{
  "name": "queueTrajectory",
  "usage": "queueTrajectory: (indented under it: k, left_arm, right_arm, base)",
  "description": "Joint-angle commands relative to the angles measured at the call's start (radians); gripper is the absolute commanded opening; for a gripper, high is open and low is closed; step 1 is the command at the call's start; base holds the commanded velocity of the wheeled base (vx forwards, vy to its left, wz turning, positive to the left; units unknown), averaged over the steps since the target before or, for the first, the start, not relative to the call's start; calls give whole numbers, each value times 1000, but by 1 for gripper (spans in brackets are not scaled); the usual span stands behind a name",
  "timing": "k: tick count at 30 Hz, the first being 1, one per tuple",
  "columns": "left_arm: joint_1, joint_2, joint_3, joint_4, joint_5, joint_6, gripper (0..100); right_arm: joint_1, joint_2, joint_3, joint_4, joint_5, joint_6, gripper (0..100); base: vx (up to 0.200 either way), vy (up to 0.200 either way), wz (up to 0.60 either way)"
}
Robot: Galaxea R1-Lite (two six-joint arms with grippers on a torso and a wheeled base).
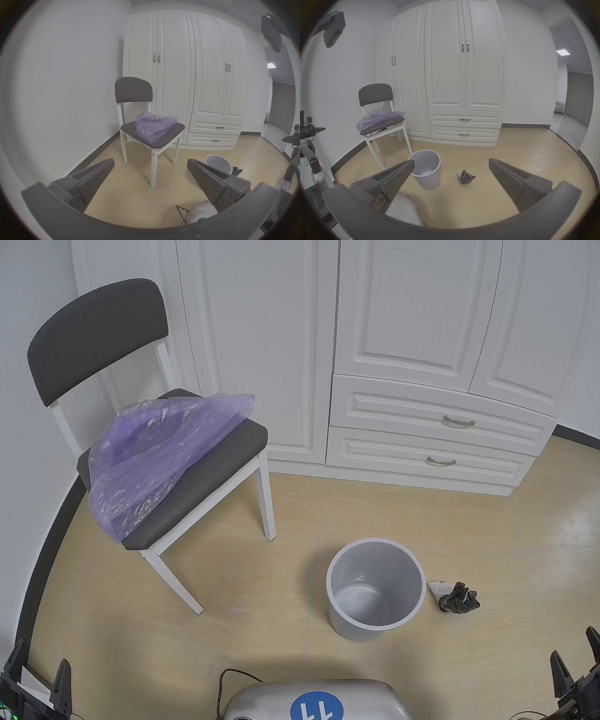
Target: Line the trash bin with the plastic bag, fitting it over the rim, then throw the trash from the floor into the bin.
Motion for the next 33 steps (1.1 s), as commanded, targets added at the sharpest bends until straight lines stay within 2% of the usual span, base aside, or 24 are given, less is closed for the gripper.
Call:
queueTrajectory:
  k: [1,33]
  left_arm:
    - [0,-13,18,0,-1,0,100]
    - [0,-13,18,0,-1,14,100]
  right_arm:
    - [0,-16,18,0,0,-1,100]
    - [-1,-16,18,3,6,-14,100]
  base:
    - [0,0,0]
    - [0,0,0]
